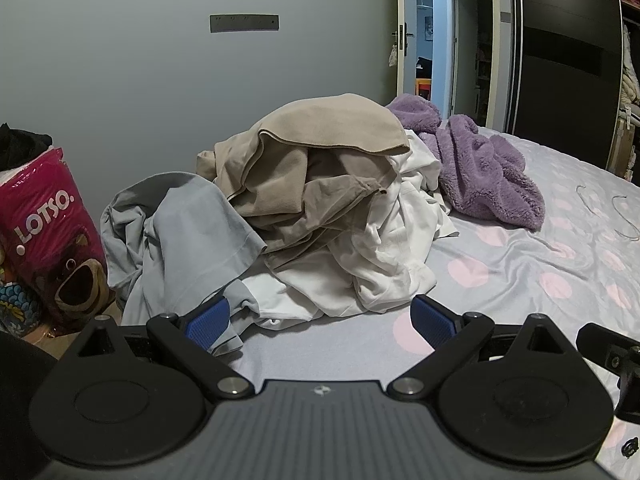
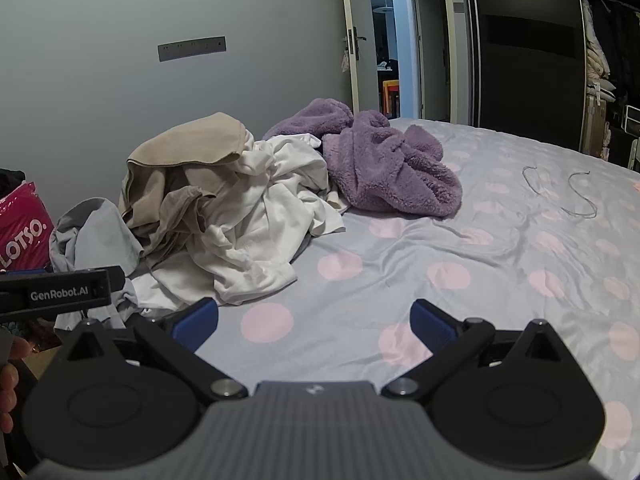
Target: Fold clothes
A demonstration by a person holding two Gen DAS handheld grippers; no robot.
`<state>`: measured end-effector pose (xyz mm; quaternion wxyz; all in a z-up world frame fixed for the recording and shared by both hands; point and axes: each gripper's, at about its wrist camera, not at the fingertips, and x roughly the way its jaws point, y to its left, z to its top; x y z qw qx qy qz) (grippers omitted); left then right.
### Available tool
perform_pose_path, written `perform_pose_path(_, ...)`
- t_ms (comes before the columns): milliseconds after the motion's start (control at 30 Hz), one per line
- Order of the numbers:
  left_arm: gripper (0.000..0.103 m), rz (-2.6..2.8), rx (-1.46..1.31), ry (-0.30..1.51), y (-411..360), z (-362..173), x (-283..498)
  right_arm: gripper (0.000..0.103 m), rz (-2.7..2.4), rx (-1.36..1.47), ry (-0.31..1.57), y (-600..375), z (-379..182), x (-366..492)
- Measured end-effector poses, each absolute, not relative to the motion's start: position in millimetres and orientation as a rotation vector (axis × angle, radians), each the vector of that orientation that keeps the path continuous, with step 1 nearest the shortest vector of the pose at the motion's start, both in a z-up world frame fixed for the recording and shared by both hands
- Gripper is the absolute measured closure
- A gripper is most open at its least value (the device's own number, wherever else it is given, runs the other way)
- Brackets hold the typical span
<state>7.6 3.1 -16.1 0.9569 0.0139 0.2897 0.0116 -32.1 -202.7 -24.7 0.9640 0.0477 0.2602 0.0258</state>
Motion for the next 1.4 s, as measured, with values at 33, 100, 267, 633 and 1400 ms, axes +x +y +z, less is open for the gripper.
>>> perform_pose_path(33, 0.004, 0.024, 0.027, 0.59, 4, -16, 8, 0.0, 0.053, 0.097, 0.527, -202, -25, -31)
perform_pose_path(100, 0.004, 0.028, 0.023, 0.596, 7, -18, 10, 0.0, 0.055, 0.097, 0.529, -201, -25, -30)
perform_pose_path(267, 0.005, 0.051, 0.006, 0.605, 25, -22, 25, 0.0, 0.063, 0.097, 0.536, -194, -28, -20)
perform_pose_path(633, 0.015, 0.262, -0.069, 0.627, 114, -36, 124, 0.001, 0.128, 0.055, 0.574, -165, -48, 23)
perform_pose_path(1400, 0.09, 0.177, -0.076, 0.738, 158, -66, 186, 0.009, 0.198, -0.022, 0.673, -112, -77, 93)
